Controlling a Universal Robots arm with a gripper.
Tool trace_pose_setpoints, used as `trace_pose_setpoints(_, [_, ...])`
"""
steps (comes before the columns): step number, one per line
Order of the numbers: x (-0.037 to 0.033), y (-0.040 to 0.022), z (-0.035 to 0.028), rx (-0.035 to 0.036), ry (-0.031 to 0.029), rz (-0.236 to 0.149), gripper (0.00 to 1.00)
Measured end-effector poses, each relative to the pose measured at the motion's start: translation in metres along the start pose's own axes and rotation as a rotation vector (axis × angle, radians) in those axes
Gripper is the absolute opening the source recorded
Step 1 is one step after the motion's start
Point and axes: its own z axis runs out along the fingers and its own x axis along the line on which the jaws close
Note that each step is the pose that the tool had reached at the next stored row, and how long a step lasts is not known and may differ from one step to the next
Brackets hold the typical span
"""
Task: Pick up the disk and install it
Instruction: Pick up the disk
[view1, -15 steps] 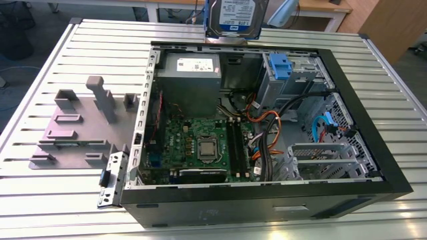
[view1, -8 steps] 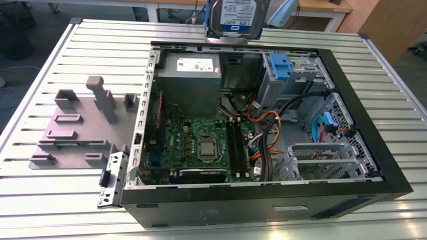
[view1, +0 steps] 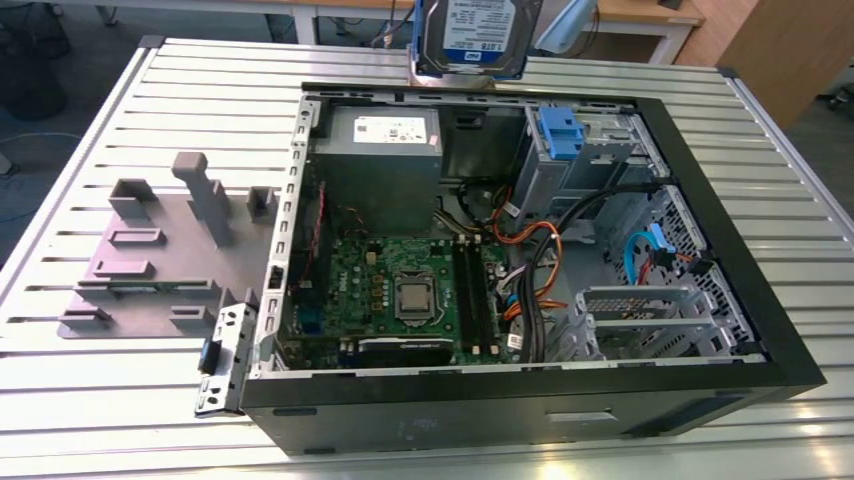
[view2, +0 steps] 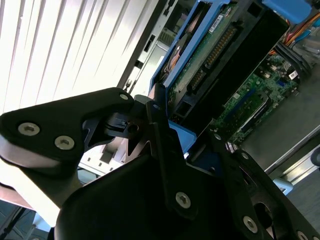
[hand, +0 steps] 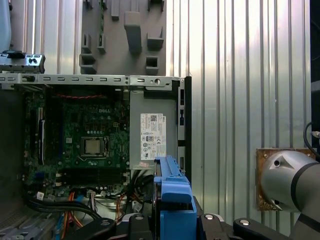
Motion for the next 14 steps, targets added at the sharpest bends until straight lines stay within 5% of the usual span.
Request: trace_pose_setpoints(14, [0.0000,-0.0042,-0.0001,0.0000,0.0000,0.000,0.37])
